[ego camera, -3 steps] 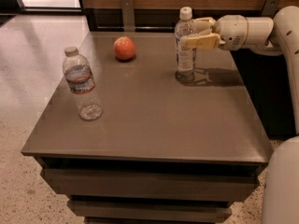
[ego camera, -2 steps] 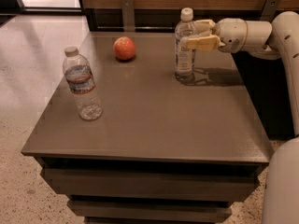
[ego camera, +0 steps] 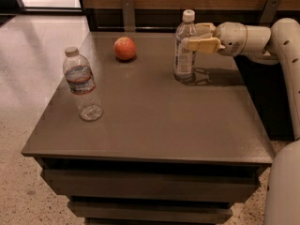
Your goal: Place blue plastic bottle upright
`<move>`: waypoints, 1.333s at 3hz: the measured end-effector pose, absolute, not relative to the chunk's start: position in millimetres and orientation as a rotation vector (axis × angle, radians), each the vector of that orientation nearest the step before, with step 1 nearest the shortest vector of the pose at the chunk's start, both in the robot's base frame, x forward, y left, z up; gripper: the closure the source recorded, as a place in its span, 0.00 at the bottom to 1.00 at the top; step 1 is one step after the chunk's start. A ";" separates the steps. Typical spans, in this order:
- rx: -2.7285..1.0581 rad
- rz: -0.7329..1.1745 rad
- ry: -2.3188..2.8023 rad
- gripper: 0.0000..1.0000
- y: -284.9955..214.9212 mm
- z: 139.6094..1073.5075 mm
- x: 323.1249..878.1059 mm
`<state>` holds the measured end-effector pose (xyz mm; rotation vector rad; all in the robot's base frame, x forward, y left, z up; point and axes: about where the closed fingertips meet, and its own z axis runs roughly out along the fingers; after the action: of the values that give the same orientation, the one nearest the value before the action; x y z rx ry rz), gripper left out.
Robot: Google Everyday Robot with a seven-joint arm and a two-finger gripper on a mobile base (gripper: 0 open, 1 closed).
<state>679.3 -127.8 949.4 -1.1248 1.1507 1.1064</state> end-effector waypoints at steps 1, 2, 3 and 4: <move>-1.096 1.132 1.161 0.83 -130.1 946.4 680.4; -1.076 1.150 1.172 0.59 -131.4 943.5 681.4; -1.069 1.163 1.181 0.36 -131.4 941.0 681.9; -1.069 1.170 1.186 0.13 -130.9 939.3 682.0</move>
Offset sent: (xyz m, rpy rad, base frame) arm 0.0018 -0.0130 -0.0106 0.0410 0.0777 -0.0168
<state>682.0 -130.9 939.3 -1.0688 1.1861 1.1702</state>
